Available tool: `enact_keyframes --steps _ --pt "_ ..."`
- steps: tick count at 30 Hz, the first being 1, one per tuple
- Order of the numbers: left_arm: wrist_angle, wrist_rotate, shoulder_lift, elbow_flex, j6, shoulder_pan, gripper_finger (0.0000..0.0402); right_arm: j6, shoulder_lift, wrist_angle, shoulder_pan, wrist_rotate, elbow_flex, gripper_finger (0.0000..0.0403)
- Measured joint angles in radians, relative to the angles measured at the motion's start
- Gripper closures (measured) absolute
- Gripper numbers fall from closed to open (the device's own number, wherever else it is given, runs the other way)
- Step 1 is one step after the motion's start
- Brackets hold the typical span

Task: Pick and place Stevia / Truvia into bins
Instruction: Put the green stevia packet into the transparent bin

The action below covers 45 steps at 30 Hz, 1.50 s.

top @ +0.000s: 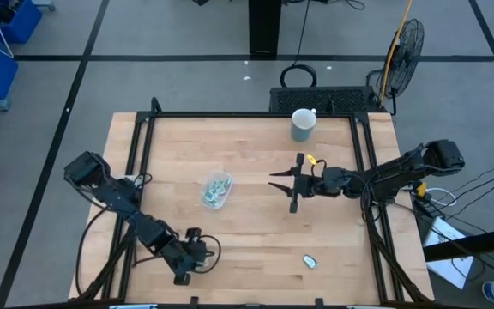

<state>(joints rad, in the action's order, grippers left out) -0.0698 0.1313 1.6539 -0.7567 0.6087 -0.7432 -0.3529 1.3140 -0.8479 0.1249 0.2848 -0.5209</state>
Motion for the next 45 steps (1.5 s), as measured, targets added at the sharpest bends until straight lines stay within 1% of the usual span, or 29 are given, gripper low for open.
enact_keyframes --steps 4,9,16,19,27,32,36,41,45 --pt "-0.021 0.014 0.000 0.000 -0.012 0.004 0.0305 0.002 0.000 0.017 0.000 0.000 0.000 0.0298" --pt "-0.001 0.074 -0.004 0.000 -0.069 0.004 0.0305 0.004 0.000 0.017 0.000 0.000 0.000 0.0298" --pt "-0.007 0.131 -0.005 0.000 -0.074 0.009 0.0305 0.045 0.000 0.019 0.001 -0.001 0.000 0.0298" --pt "-0.012 0.132 -0.005 0.000 -0.068 0.009 0.0305 0.045 0.000 0.021 0.001 -0.001 0.000 0.0298" --pt "-0.010 0.131 -0.005 0.000 0.031 0.008 0.0305 0.056 0.000 0.036 0.001 -0.001 -0.001 0.0298" --pt "-0.012 0.129 -0.005 0.000 0.031 0.008 0.0305 0.057 0.000 0.037 0.002 -0.002 -0.001 0.0298" --pt "-0.016 0.104 -0.001 0.000 0.054 0.008 0.0305 0.057 0.000 0.038 0.007 -0.002 -0.001 0.0298" --pt "-0.012 0.076 0.035 0.000 0.052 0.005 0.0305 0.057 0.000 0.037 0.026 -0.002 -0.001 0.0298" --pt "-0.005 0.084 0.057 -0.002 0.035 0.004 0.0306 0.055 0.000 0.037 0.035 -0.002 -0.001 0.0298"
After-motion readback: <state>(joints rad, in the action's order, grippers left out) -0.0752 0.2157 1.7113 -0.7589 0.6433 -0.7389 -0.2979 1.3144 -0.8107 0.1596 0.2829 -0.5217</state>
